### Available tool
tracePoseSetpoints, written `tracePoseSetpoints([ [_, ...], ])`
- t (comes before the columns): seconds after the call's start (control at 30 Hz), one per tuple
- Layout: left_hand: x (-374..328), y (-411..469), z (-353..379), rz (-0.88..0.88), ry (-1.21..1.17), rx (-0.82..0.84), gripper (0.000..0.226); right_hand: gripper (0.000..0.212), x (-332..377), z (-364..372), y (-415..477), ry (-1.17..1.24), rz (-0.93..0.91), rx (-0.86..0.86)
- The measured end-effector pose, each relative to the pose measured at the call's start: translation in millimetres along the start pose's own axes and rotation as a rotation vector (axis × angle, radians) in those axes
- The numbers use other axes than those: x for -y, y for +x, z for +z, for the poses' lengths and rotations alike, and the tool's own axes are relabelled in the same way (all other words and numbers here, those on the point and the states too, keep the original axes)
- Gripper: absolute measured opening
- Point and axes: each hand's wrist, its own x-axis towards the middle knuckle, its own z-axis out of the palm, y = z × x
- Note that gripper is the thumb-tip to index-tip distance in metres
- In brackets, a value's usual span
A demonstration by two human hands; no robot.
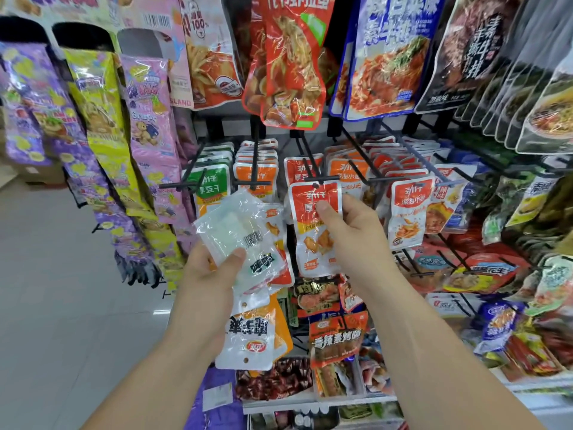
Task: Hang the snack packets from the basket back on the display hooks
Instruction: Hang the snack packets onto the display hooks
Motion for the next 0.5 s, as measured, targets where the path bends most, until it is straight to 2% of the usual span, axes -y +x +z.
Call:
tracePoseSetpoints([
  [0.1,-0.2,-0.8,1.5,0.004,0.008,-0.001,0.024,0.039,-2.2,4.6,14.3,-0.028,0.033,-0.061],
  [0.23,0.3,-0.7,1.0,0.009,0.017,-0.028,0.025,0.058,-7.3,14.8,42.5,-0.055,0.098,-0.162],
  [0.33,1.2,-0.2,-1.4,-0.001,0.011,-0.059,0.022,0.061,-13.7,23.9,64.0,-0.091,0.152,-0.226],
  [0.4,0.8,0.2,-3.2,0.001,0.005,-0.075,0.022,0.055,-17.8,26.3,74.8,-0.167,0.17,-0.223],
  [0.5,-0.9,-0.4,-5.7,0.006,0.0,-0.082,0.026,0.031,-17.6,28.1,81.9,-0.299,0.133,-0.168],
])
